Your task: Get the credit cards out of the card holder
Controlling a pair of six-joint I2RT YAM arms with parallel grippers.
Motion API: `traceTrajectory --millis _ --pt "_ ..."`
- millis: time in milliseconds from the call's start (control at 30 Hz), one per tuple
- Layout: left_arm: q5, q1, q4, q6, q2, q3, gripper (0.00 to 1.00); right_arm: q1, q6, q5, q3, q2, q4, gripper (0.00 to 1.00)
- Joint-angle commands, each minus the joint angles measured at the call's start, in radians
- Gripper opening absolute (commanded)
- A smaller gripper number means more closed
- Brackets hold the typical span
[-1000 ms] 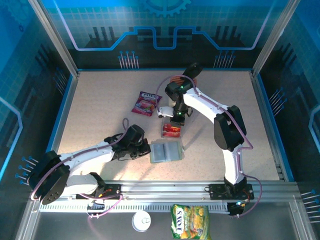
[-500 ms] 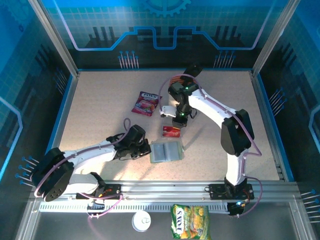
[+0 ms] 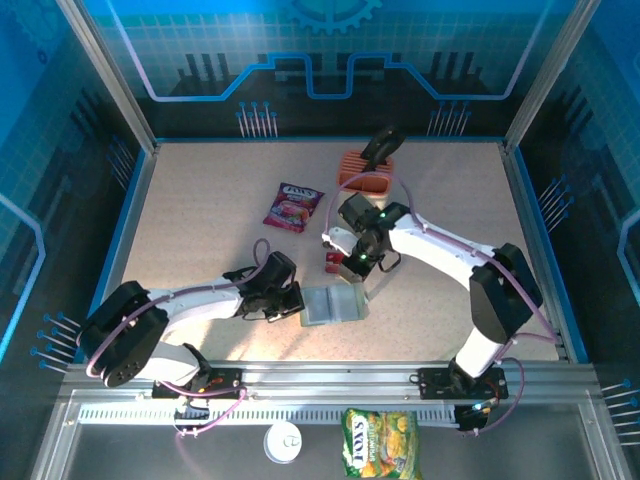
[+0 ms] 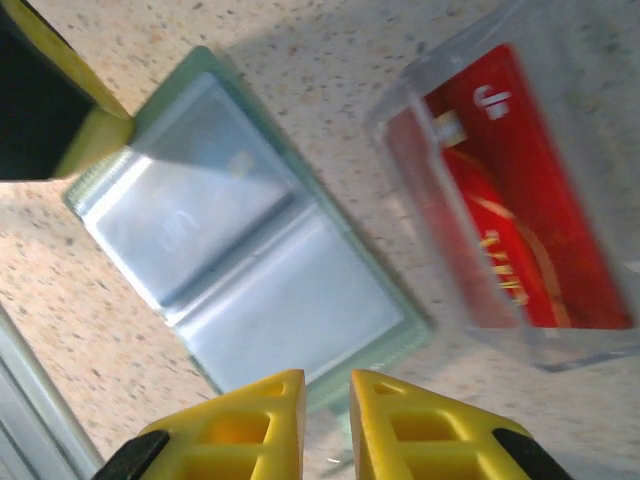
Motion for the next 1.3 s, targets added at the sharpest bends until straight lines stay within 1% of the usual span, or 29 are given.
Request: traceTrajectory --millis 0,267,333,467,600,733,800,967,1267 --pt "0.024 0.005 0.016 -0.007 0.019 0.011 0.0 0.031 0.222 -0.036 -0.076 -0.064 0.142 0.19" --pt "0.004 0.005 -0.024 0.02 0.042 0.038 0.0 0.062 0.509 -0.08 -0.237 -0.142 0.331 0.17" --pt "0.002 0.006 -0.028 0.026 0.053 0.045 0.0 0.063 0.575 -0.104 -0.25 -0.136 0.351 0.15" --pt "-0.001 0.006 -0.031 0.027 0.068 0.053 0.0 0.067 0.685 -0.166 -0.245 -0.089 0.346 0.16" --pt "-0.005 0.006 -0.038 0.037 0.076 0.064 0.0 0.086 0.763 -0.208 -0.295 -0.071 0.45 0.16" --pt "-0.001 0.007 -0.034 0.037 0.082 0.062 0.0 0.098 0.808 -0.238 -0.296 -0.027 0.476 0.17" --pt "0.002 0.007 -0.033 0.036 0.081 0.058 0.0 0.106 0.84 -0.211 -0.297 -0.01 0.482 0.21" --pt "-0.003 0.006 -0.037 0.036 0.067 0.052 0.0 0.119 0.91 -0.187 -0.321 0.012 0.549 0.25" --pt "0.001 0.007 -0.032 0.034 0.065 0.049 0.0 0.138 0.931 -0.187 -0.316 0.054 0.565 0.29"
